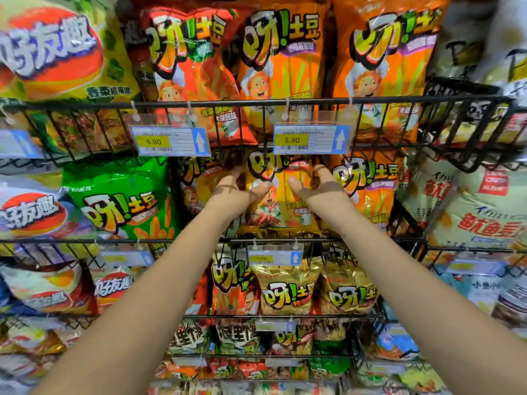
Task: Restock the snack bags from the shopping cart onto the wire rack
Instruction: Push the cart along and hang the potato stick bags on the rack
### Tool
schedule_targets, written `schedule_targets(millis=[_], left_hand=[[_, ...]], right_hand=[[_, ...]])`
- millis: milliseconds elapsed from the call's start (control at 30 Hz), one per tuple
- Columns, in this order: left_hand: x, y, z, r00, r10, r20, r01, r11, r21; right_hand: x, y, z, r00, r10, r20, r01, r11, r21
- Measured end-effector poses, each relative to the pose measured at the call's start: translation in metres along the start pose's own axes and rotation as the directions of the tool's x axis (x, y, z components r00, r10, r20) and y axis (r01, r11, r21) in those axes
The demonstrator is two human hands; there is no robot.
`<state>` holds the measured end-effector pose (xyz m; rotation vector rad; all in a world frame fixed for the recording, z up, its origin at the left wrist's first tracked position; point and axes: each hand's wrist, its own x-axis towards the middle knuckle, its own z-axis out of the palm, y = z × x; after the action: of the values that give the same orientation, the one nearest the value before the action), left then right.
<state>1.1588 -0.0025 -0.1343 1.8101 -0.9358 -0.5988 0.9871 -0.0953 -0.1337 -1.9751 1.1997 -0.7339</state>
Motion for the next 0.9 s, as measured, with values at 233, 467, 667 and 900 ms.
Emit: schedule_targets(millis=[233, 467, 667, 900], left_hand=[[0.008, -0.018, 0.01, 0.997, 0.075, -0.023, -0.065, 0.955, 0.29], [0.009, -0.019, 0.012, 0.999, 0.035, 0.006, -0.035, 0.916, 0.399], [0.002, -0.016, 0.012, 0.999, 0.051, 0.011, -0.051, 0.912, 0.408], [-0.029, -0.012, 0.003, 0.989, 0.147, 0.026, -0.141, 0.861, 0.489]], right_hand=[[0.003, 0.014, 0.008, 0.998, -0.044, -0.035, 0.038, 0.99, -0.137], [0.003, 0.022, 0.014, 1.0, 0.011, -0.006, -0.012, 0.993, -0.117], [0.002, 0.02, 0.014, 1.0, 0.026, 0.002, -0.025, 0.981, -0.193], [-0.015, 0.024, -0.005, 0.997, -0.081, 0.019, 0.084, 0.971, -0.222]])
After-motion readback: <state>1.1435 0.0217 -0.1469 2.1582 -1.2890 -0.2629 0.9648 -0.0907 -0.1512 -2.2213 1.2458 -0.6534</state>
